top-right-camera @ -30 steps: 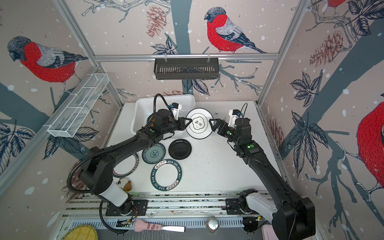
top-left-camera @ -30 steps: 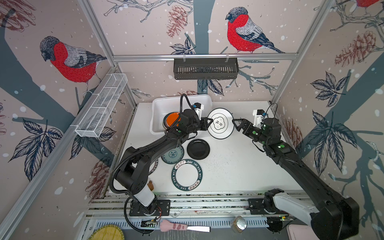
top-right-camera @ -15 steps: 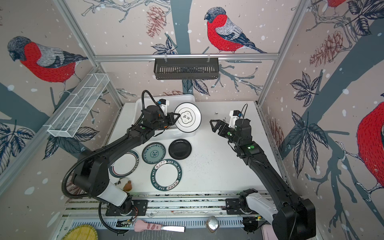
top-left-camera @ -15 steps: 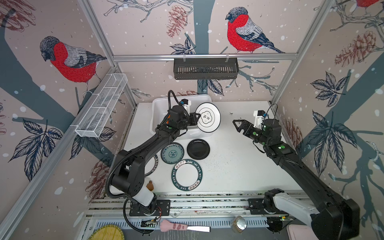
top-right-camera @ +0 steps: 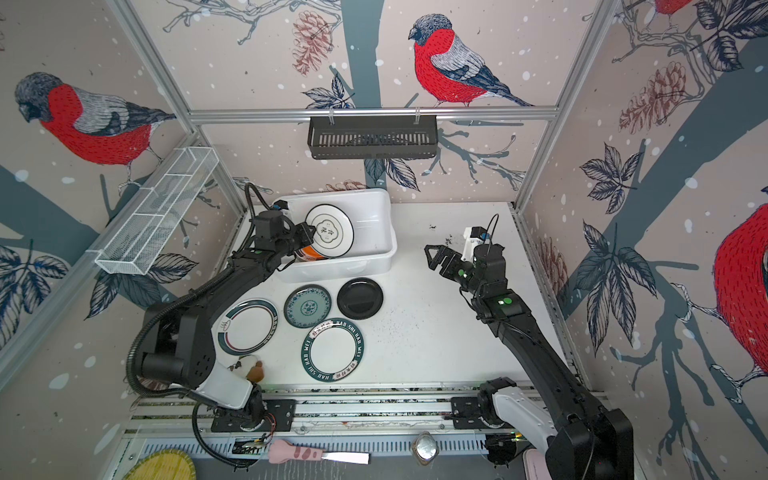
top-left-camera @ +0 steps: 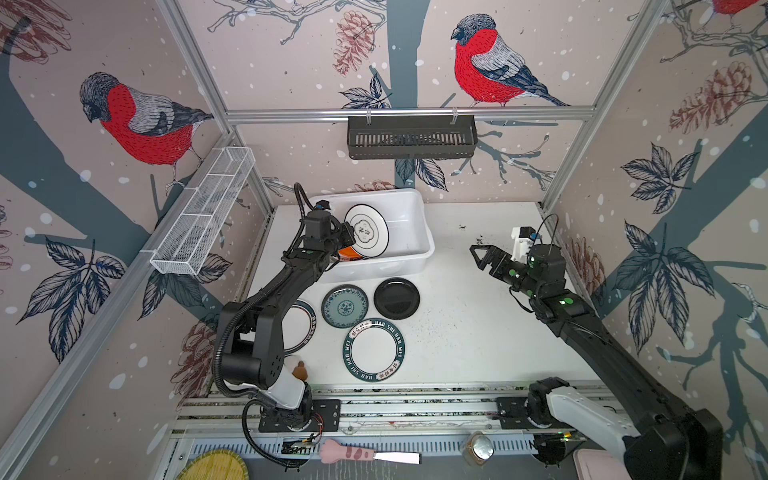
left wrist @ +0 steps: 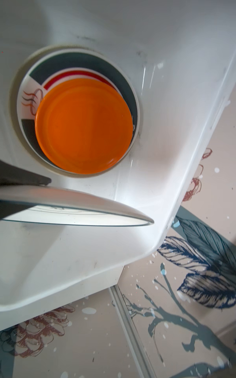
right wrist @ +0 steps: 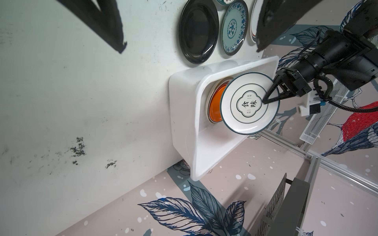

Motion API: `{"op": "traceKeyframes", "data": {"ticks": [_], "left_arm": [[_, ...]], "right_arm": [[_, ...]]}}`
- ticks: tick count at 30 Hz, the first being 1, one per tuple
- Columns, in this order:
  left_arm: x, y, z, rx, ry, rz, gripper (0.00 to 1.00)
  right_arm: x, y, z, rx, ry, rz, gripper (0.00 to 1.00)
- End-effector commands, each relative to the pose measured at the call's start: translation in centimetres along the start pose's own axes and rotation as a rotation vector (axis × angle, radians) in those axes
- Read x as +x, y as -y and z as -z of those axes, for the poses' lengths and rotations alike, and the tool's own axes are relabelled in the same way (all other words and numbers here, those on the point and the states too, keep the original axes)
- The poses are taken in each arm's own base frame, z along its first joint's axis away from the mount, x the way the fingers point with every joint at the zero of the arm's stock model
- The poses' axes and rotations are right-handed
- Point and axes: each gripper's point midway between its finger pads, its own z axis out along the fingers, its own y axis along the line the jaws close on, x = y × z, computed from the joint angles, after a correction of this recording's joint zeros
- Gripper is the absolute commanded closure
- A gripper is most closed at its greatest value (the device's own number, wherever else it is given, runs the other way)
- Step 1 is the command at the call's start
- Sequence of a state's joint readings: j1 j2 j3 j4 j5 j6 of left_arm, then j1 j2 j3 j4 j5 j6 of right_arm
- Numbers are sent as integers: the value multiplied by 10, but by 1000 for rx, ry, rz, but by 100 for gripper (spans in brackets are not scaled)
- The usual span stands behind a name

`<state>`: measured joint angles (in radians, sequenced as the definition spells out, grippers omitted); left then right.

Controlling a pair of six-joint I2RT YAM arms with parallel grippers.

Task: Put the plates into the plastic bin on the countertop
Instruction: 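Lower the white plate into the bin with the left gripper onto the stack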

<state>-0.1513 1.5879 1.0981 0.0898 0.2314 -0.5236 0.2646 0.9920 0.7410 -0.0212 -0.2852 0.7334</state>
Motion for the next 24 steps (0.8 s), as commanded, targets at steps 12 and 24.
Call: {"op": "traceKeyframes", "data": {"ticks": [12,24], "left_arm": [[9,-81,-53,-170,-150,66,100],[13,-102,-75,-212,-208,68,100]], "right_arm": [[-5,29,2,69,28,2,1],[-6,38,-4,90,7,-15,0]]}}
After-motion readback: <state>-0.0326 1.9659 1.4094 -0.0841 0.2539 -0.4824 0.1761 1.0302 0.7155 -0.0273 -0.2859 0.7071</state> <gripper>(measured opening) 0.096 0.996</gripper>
